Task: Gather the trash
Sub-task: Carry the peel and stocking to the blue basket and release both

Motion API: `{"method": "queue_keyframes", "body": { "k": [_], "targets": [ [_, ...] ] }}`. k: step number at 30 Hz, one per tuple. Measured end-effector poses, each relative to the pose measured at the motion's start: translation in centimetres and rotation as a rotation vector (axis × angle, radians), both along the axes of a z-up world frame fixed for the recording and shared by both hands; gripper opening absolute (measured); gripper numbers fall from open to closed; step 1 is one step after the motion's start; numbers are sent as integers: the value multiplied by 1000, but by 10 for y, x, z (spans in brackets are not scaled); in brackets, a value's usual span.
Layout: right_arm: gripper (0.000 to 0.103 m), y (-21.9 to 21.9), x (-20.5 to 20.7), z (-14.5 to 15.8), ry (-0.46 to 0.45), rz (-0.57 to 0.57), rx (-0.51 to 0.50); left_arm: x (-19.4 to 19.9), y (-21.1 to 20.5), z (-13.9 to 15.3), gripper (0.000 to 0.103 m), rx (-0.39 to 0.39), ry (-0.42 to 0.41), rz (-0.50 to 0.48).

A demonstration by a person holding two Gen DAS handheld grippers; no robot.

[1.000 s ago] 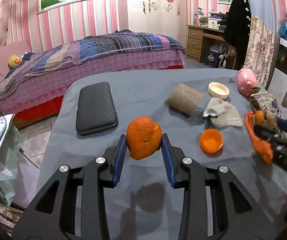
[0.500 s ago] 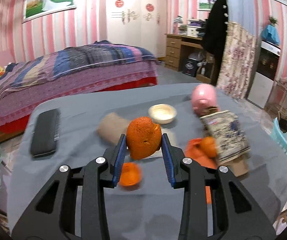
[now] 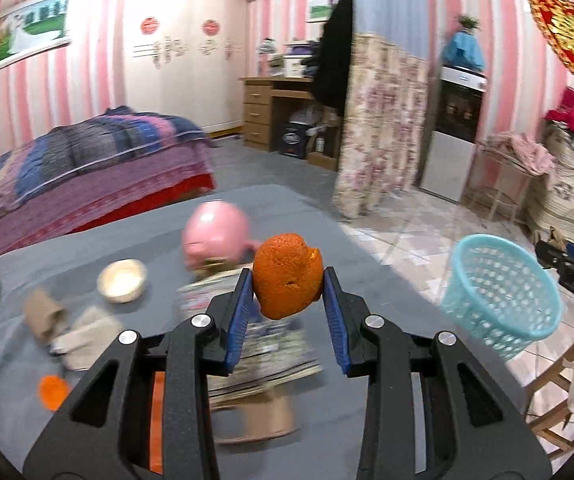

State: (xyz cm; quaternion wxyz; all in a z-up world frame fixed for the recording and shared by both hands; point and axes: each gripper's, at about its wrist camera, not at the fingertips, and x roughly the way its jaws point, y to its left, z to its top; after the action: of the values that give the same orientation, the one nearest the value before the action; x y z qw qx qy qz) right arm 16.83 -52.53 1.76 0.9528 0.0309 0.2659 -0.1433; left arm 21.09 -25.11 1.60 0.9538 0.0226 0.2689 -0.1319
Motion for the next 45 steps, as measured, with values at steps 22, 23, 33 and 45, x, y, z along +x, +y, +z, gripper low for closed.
{"method": "queue_keyframes", "body": {
  "k": [22,23,33,45],
  "targets": [
    [48,-133,-12,-39,42,-262,38,35,-232,-57,34,49,103,-359],
    [48,-140,-13,-41,44,-279,54,36,-245,-60,34,61,107,-379],
    [48,-165,-17,-51,32,-333,114,56,-287,-67,63,100,98,-405],
    [48,-122,11,-52,34,-266,63,76,-214,-39,93,80,26,-243]
  ]
}}
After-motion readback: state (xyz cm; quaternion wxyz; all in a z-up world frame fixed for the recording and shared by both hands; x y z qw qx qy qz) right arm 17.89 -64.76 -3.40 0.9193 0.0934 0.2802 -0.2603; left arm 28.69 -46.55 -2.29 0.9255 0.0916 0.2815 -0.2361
